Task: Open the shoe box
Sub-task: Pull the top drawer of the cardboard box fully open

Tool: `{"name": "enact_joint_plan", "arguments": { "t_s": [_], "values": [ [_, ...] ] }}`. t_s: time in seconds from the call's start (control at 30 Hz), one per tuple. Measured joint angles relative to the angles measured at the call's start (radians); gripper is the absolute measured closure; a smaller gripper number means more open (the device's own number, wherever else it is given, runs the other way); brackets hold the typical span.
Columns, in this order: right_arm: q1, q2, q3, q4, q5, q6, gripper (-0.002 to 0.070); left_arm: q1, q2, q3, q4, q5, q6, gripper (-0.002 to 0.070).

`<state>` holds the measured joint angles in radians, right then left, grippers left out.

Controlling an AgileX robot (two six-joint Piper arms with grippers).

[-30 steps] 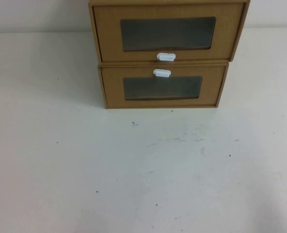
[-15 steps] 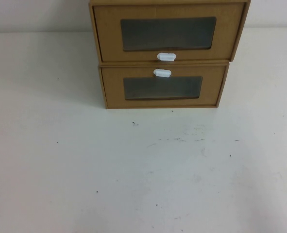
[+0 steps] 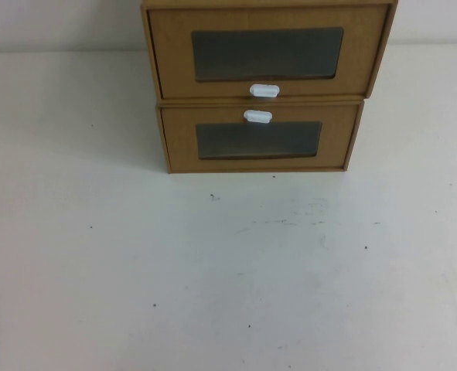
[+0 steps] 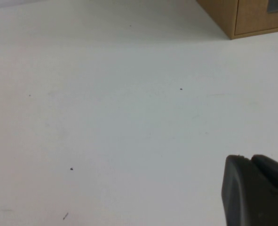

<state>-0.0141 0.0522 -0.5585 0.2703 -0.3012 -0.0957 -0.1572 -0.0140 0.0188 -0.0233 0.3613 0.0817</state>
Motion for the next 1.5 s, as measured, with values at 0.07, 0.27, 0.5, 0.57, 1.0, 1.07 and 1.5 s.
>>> {"name": "enact_joint_plan", "arguments": {
  "t_s": [0.07,0.27,0.5,0.57,1.0,1.07,1.5],
  "values": [
    [0.000,0.065,-0.082,-0.005,0.081,0.000,0.0695,0.000,0.000,0.000,0.000,0.000,0.000,0.0679],
    [0.000,0.317,-0.242,-0.084,0.351,0.000,0.0695,0.000,0.000,0.000,0.000,0.000,0.000,0.0679],
    [0.000,0.546,-0.269,-0.113,0.514,0.000,0.0695,0.000,0.000,0.000,0.000,0.000,0.000,0.0679],
    [0.000,0.603,-0.269,-0.098,0.518,0.000,0.0695,0.000,0.000,0.000,0.000,0.000,0.000,0.0679],
    [0.096,1.005,-0.269,-0.118,0.669,-0.515,0.0694,0.000,0.000,0.000,0.000,0.000,0.000,0.0679],
    [0.149,1.039,-0.269,-0.192,0.679,-0.661,0.0689,0.000,0.000,0.000,0.000,0.000,0.000,0.0679],
    [0.341,1.073,-0.213,-0.524,0.301,-0.836,0.0621,0.000,0.000,0.000,0.000,0.000,0.000,0.0679]
  ]
}}
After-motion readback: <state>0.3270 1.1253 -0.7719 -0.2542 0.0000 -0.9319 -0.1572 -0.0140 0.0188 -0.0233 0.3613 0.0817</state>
